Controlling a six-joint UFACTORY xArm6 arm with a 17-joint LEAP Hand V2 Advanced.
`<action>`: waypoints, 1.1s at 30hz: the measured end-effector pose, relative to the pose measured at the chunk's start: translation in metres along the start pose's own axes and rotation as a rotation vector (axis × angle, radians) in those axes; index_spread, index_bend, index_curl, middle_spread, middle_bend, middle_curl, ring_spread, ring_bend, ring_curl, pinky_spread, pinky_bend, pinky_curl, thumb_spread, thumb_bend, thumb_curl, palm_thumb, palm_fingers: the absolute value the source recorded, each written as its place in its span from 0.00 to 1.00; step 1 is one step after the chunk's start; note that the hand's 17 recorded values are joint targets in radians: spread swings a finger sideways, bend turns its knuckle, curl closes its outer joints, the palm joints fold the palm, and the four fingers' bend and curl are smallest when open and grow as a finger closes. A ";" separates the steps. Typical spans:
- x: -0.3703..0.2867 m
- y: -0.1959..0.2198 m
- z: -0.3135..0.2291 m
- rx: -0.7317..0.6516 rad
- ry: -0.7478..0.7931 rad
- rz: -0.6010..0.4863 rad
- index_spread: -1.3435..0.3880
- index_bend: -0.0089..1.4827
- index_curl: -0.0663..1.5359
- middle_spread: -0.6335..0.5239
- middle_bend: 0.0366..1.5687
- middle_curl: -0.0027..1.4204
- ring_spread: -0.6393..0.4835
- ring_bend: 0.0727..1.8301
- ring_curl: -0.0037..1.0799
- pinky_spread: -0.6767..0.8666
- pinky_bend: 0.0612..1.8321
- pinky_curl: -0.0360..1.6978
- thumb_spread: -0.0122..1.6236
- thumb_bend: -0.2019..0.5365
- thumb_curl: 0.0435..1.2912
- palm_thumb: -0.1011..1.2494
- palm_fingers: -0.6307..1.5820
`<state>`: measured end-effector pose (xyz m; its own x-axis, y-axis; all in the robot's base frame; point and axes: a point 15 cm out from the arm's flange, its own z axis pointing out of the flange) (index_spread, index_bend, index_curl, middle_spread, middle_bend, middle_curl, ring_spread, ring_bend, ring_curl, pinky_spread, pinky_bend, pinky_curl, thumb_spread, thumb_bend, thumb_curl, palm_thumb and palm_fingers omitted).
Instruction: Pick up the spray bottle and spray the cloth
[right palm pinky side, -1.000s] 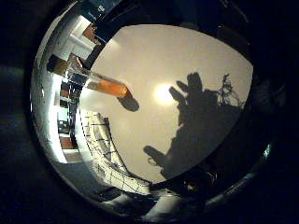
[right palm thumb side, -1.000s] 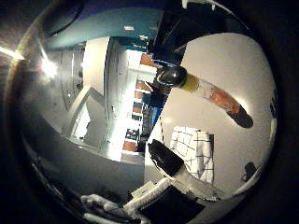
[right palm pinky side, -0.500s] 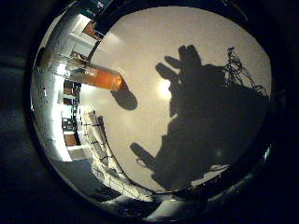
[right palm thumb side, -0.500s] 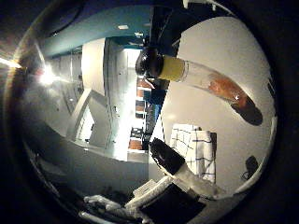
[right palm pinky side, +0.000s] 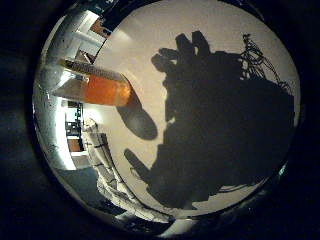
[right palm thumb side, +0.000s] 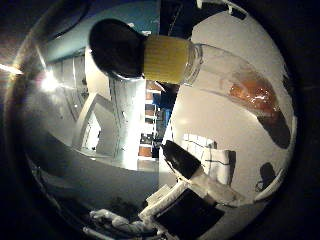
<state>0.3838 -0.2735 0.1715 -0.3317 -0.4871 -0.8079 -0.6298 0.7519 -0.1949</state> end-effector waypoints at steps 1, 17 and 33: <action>-0.005 -0.002 0.006 -0.005 -0.007 -0.006 0.73 0.10 0.20 0.70 0.18 0.26 0.76 0.22 0.26 0.68 0.16 0.20 0.67 0.24 0.23 0.50 0.38; -0.039 -0.032 0.075 0.048 -0.173 0.107 0.60 0.30 0.32 0.41 0.45 0.39 0.42 0.53 0.42 0.33 0.36 0.20 0.63 0.27 0.30 0.78 0.85; -0.115 -0.025 0.071 -0.068 -0.246 -0.032 0.67 0.73 0.48 0.47 0.79 0.46 0.44 0.74 0.52 0.30 0.66 0.38 0.56 0.25 0.43 0.89 0.85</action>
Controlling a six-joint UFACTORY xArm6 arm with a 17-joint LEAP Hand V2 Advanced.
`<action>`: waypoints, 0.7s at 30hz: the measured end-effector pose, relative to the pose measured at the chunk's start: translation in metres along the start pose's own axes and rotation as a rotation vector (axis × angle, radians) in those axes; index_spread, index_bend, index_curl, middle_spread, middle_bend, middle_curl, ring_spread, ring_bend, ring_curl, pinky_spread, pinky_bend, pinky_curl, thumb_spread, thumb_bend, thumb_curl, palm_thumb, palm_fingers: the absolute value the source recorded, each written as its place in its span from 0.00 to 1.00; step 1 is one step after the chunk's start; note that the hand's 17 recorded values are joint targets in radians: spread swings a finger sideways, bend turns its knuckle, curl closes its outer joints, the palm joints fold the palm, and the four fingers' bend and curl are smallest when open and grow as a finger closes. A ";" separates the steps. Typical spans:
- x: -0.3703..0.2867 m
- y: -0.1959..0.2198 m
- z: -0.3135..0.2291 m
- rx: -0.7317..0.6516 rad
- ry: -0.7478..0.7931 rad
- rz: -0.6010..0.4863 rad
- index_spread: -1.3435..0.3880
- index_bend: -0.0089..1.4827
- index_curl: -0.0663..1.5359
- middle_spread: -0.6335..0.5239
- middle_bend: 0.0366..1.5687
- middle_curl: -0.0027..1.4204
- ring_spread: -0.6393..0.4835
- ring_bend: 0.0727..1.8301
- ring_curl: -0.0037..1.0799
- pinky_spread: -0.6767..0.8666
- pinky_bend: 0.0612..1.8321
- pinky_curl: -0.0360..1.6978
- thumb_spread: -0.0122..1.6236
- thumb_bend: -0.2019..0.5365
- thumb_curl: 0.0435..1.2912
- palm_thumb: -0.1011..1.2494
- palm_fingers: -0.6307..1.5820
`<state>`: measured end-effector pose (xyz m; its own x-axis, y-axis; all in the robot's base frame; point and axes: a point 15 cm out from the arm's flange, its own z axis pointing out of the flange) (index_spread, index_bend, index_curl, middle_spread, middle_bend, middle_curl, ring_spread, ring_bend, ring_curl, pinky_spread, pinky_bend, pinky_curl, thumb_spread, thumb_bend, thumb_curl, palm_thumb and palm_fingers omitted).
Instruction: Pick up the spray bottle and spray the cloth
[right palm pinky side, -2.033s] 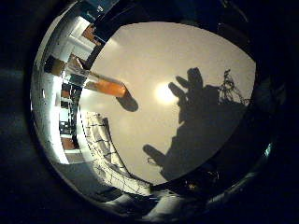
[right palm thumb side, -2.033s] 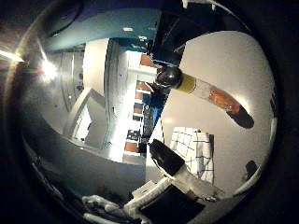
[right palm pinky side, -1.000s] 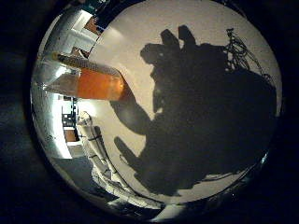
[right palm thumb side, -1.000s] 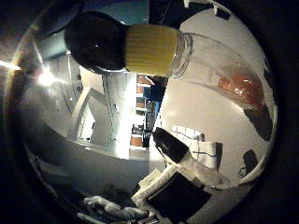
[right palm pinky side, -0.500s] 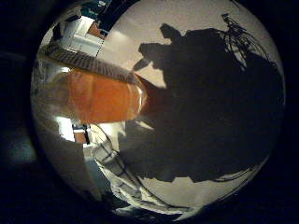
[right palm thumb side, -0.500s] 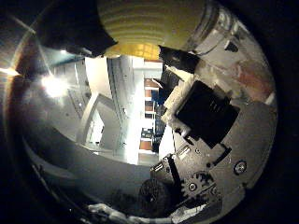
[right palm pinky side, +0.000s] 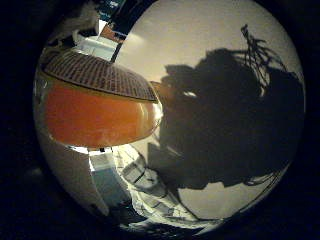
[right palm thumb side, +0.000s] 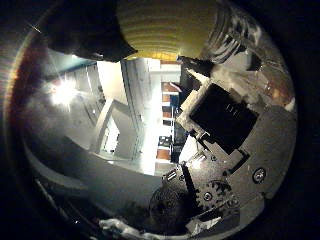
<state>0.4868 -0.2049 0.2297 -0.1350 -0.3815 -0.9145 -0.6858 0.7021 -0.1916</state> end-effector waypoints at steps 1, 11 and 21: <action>-0.004 0.003 -0.002 -0.021 0.015 -0.013 0.67 0.74 0.48 0.47 0.80 0.45 0.44 0.75 0.52 0.30 0.66 0.39 0.55 0.25 0.44 0.88 0.85; -0.037 0.027 -0.053 -0.261 0.317 -0.231 0.67 0.76 0.47 0.47 0.83 0.43 0.43 0.77 0.52 0.31 0.66 0.44 0.54 0.25 0.51 0.88 0.84; -0.101 0.058 -0.064 -0.492 0.595 -0.449 0.67 0.78 0.46 0.47 0.84 0.42 0.43 0.78 0.52 0.31 0.63 0.49 0.54 0.25 0.54 0.87 0.84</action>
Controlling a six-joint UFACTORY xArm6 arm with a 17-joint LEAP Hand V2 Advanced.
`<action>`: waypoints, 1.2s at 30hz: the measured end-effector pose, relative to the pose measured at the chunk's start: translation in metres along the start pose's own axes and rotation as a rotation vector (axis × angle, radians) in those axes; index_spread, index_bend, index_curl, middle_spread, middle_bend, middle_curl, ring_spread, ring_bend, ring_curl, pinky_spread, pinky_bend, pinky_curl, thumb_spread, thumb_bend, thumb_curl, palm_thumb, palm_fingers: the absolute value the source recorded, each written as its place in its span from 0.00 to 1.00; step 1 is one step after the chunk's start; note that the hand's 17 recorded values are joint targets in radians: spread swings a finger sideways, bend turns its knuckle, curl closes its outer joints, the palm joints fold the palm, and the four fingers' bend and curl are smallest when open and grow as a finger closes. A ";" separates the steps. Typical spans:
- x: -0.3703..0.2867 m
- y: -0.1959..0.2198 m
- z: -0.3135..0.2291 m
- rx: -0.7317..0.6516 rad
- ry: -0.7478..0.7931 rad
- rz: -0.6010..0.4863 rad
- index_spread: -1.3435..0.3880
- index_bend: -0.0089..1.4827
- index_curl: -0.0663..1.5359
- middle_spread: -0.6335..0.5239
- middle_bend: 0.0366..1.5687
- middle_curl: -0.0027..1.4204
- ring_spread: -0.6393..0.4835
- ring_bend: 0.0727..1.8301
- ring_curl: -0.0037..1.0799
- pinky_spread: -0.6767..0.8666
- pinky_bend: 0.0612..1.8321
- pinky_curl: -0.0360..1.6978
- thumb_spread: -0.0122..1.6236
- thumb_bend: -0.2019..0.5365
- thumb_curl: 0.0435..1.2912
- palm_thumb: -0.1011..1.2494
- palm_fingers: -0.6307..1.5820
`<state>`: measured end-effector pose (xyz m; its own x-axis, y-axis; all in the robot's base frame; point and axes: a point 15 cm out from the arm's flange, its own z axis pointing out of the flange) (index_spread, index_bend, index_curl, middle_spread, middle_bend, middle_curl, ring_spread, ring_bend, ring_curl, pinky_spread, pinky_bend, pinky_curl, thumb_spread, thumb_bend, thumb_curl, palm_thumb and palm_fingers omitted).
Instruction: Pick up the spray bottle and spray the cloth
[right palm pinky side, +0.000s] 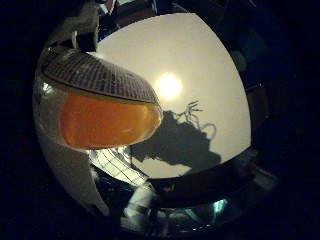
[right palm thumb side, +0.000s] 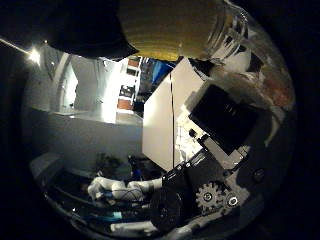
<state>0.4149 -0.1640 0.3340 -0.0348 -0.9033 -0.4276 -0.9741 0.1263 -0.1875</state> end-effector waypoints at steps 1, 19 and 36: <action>-0.007 0.001 0.002 -0.023 0.026 -0.018 0.67 0.78 0.46 0.47 0.84 0.42 0.43 0.78 0.52 0.31 0.63 0.49 0.54 0.25 0.55 0.87 0.84; -0.111 0.013 0.057 -0.385 0.563 -0.296 0.67 0.78 0.46 0.47 0.85 0.41 0.43 0.78 0.52 0.30 0.60 0.54 0.56 0.25 0.57 0.85 0.84; -0.133 0.027 0.142 -0.645 0.909 -0.412 0.67 0.78 0.46 0.47 0.85 0.41 0.43 0.78 0.52 0.28 0.60 0.55 0.57 0.25 0.56 0.84 0.84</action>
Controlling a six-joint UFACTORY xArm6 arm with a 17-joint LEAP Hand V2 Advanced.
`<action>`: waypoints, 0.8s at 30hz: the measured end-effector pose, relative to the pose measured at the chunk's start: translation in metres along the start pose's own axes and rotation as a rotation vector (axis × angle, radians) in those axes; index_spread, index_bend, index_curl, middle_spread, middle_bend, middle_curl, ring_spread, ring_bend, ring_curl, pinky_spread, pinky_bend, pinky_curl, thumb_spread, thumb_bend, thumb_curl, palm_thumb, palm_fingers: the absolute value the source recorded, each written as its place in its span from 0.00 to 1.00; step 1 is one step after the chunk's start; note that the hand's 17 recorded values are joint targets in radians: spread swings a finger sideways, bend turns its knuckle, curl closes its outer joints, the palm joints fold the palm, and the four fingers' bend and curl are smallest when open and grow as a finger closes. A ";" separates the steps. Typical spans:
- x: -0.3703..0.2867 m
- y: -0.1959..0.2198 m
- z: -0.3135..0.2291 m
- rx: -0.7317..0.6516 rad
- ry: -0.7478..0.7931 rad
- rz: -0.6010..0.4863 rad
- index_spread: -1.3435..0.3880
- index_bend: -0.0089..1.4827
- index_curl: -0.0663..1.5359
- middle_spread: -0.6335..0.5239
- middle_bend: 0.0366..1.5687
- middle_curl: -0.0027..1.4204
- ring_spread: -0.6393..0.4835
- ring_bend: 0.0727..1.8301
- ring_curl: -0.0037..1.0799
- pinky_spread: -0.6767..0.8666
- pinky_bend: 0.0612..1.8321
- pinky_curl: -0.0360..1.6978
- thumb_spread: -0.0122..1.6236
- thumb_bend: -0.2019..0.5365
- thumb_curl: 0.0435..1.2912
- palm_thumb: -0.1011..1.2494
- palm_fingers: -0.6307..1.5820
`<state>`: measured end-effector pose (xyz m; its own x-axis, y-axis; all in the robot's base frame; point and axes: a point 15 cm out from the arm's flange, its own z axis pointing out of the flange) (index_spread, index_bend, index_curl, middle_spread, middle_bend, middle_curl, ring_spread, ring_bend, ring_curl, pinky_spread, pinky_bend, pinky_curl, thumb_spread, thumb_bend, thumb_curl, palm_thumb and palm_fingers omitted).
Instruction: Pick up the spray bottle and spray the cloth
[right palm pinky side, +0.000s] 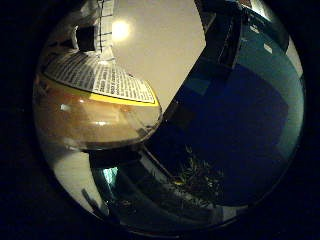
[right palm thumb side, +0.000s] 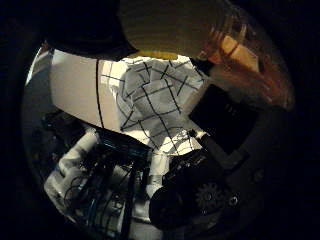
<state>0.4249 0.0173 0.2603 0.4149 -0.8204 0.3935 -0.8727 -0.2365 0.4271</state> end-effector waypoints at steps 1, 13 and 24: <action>-0.001 -0.001 0.001 -0.002 0.006 0.010 0.67 0.78 0.46 0.47 0.85 0.41 0.43 0.78 0.52 0.28 0.60 0.55 0.57 0.25 0.56 0.83 0.84; 0.003 -0.005 0.006 -0.019 0.051 0.030 0.67 0.78 0.46 0.47 0.85 0.41 0.43 0.78 0.52 0.28 0.60 0.55 0.58 0.25 0.56 0.83 0.84; 0.012 0.007 -0.021 0.067 -0.010 0.065 0.67 0.78 0.46 0.47 0.85 0.41 0.43 0.78 0.52 0.28 0.60 0.55 0.58 0.25 0.55 0.84 0.84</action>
<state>0.4294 0.0167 0.2848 0.3547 -0.8404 0.4098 -0.9131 -0.2169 0.3454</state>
